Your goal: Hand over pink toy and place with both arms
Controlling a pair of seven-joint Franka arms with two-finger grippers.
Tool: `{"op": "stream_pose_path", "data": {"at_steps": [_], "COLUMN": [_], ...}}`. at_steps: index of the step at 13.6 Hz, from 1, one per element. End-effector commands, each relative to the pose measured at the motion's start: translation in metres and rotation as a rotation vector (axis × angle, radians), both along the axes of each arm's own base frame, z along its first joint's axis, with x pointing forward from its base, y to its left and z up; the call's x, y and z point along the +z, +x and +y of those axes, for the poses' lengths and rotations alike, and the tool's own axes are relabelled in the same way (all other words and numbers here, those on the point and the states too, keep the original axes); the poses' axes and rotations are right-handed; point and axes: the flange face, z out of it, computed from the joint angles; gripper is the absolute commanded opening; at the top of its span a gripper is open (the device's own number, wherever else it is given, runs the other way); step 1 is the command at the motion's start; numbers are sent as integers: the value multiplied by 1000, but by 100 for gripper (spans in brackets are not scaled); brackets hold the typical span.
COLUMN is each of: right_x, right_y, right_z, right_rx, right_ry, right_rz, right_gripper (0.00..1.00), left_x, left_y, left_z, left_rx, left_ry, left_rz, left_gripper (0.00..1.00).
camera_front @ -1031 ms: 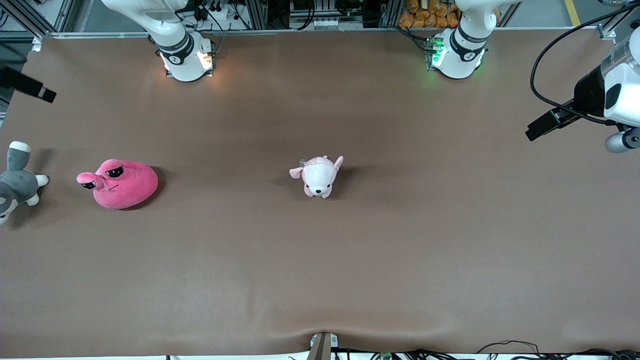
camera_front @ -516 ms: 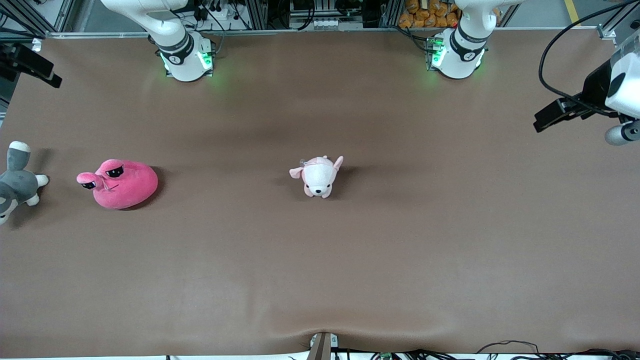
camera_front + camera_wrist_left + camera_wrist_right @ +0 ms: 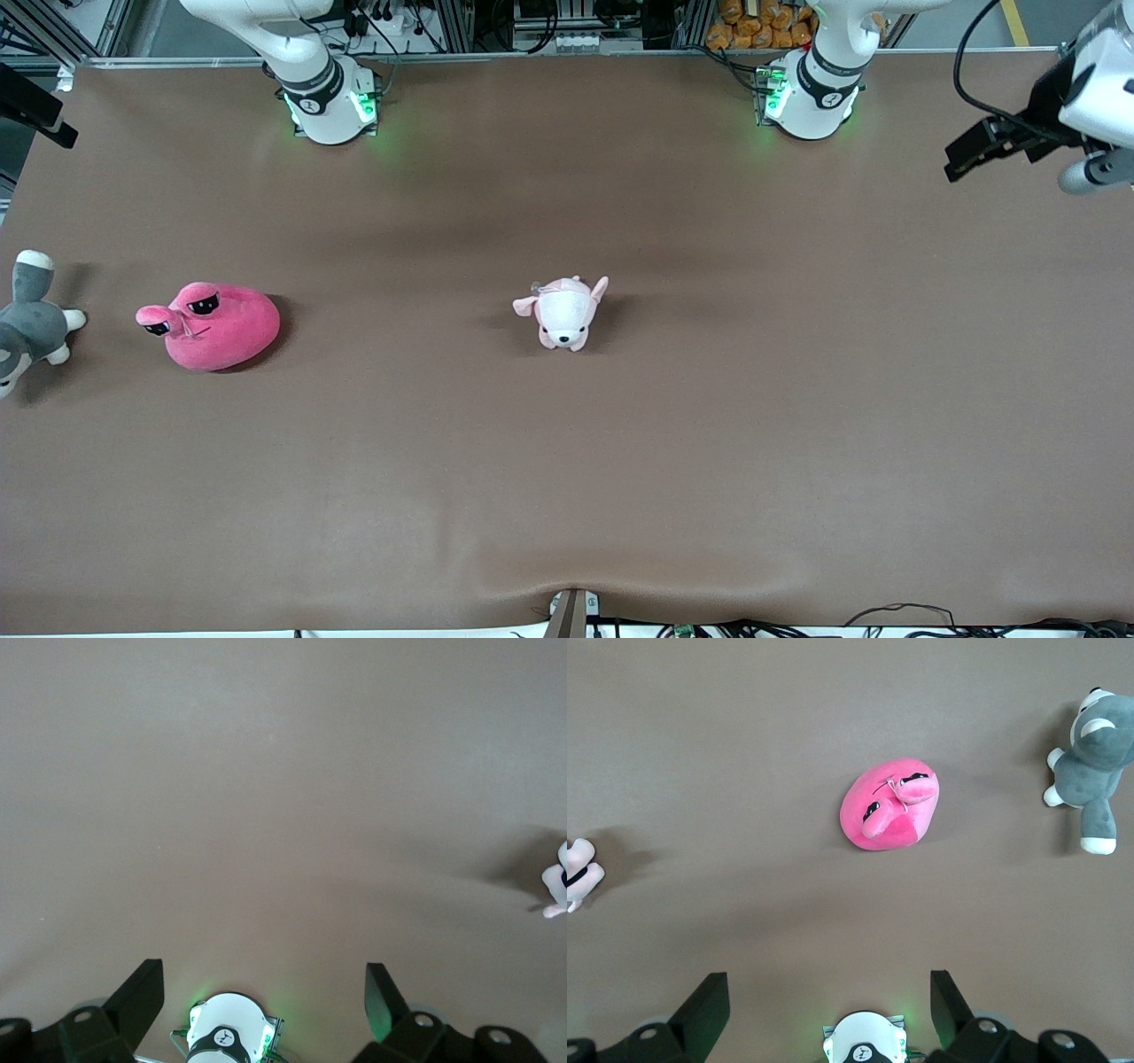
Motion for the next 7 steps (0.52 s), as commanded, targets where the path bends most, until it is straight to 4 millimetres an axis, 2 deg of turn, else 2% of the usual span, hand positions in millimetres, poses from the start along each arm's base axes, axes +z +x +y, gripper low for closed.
{"op": "stream_pose_path", "data": {"at_steps": [1, 4, 7], "right_x": [2, -1, -2], "right_y": [0, 1, 1], "right_z": [-2, -2, -3], "right_rx": [14, 14, 13], "right_ry": [-18, -18, -17], "right_rz": [-2, 6, 9], "right_gripper": [100, 100, 100], "left_x": [6, 7, 9], "left_y": [-17, -18, -16], "left_z": [-5, -7, 1], "left_rx": [-23, -105, -135], "left_ry": [-5, -23, -26], "left_rz": [-14, -10, -13], "left_gripper": [100, 100, 100]}}
